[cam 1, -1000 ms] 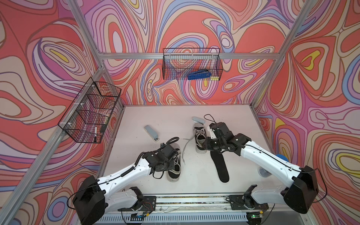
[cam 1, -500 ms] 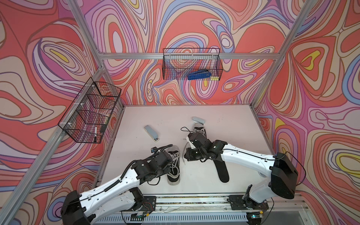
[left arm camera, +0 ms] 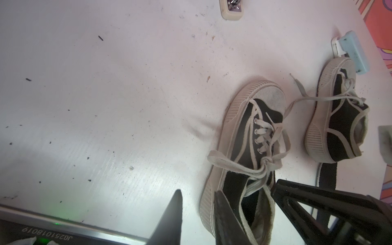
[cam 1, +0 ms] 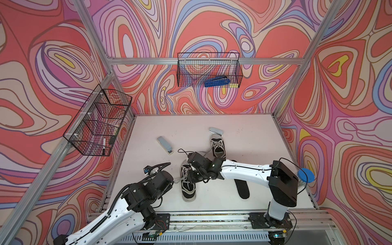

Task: Remove the insole from the shoe
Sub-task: Untie the shoelace on the shoe.

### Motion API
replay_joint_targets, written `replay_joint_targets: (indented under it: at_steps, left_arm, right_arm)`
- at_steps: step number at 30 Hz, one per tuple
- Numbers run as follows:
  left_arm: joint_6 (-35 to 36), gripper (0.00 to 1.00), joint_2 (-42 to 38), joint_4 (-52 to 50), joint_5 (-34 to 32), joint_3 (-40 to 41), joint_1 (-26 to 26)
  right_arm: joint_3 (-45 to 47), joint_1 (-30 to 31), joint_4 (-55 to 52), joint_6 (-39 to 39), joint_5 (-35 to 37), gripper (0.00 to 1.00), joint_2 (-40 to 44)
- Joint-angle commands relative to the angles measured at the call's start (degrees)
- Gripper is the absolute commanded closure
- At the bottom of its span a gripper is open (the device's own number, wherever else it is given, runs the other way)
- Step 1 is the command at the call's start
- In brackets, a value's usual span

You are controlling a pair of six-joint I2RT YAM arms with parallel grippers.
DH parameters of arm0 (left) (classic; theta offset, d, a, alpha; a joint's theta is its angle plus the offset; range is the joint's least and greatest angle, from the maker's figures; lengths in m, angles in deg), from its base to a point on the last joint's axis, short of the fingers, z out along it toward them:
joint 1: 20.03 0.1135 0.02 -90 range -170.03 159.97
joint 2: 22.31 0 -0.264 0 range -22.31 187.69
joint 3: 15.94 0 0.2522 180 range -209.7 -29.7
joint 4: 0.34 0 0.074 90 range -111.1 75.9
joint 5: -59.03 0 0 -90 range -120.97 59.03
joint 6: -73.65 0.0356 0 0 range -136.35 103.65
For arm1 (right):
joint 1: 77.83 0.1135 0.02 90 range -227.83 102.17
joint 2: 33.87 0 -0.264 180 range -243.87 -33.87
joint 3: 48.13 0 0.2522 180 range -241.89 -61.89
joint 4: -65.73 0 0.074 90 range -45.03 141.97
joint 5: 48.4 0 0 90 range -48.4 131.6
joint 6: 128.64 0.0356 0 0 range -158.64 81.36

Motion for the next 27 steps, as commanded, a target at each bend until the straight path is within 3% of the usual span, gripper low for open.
replay_joint_targets:
  at_steps: [1,10,13,19,27]
  left_arm:
    - [-0.9,0.71,0.0,-2.3,-0.7,0.2,0.5]
    - [0.4,0.70,1.2,-0.4,1.6,0.6,0.6]
    - [2.6,0.65,1.6,0.4,3.3,0.5,0.6]
    - [12.8,0.54,6.1,7.0,15.2,1.3,0.6]
    - [15.1,0.41,10.3,18.1,23.8,5.5,1.7]
  right_arm:
    - [-1.6,0.8,-0.9,-0.5,1.3,0.80,-1.7]
    - [-4.3,1.4,-4.1,-0.4,4.3,0.78,-5.3]
    - [-4.7,1.4,-5.0,-0.1,5.0,0.84,-5.7]
    - [-4.9,1.4,-4.7,0.5,4.4,1.00,-2.3]
    - [-4.2,1.4,-4.2,1.7,2.9,1.00,-0.9]
